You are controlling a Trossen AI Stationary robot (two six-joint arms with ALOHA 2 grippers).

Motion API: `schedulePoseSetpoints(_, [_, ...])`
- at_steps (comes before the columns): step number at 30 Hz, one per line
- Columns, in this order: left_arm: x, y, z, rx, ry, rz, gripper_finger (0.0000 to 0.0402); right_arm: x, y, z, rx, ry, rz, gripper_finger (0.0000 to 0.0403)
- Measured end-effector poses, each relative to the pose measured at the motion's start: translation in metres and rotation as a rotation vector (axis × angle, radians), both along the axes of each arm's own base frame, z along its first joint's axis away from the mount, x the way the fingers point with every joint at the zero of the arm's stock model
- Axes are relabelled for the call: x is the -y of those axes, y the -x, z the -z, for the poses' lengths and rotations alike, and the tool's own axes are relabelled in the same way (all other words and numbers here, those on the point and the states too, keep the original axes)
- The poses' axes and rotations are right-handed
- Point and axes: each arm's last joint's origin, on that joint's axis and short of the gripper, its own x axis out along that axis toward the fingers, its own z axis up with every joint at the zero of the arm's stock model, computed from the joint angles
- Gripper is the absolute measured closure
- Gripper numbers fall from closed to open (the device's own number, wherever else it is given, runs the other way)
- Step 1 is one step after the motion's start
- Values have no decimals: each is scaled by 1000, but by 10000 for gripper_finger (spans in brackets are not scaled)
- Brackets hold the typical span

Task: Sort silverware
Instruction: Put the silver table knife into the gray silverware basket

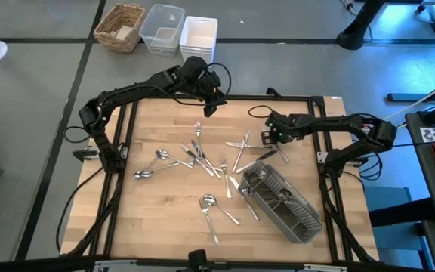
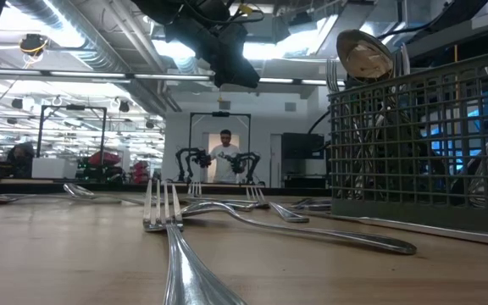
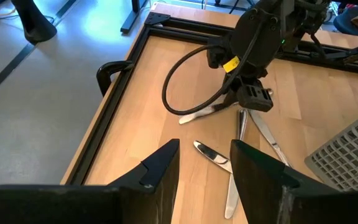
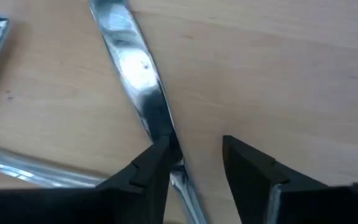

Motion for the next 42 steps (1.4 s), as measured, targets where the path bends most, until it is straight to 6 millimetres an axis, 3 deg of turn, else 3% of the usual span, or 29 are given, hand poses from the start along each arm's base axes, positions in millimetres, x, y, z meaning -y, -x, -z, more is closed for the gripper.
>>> schedulePoseSetpoints(15, [0, -1, 0, 5, 12, -9, 265, -5, 7, 13, 20, -12, -33, 287])
schedulePoseSetpoints(27, [-1, -3, -3, 53, 83, -67, 265, 5, -12, 2, 170, 84, -69, 291])
schedulePoseSetpoints(35, [7, -26, 28, -18, 138, -37, 265, 11, -21, -8, 236, 135, -85, 291])
schedulePoseSetpoints(42, [21, -51, 59, -70, 167, 15, 265, 16, -33, -32, 228, 132, -199, 291])
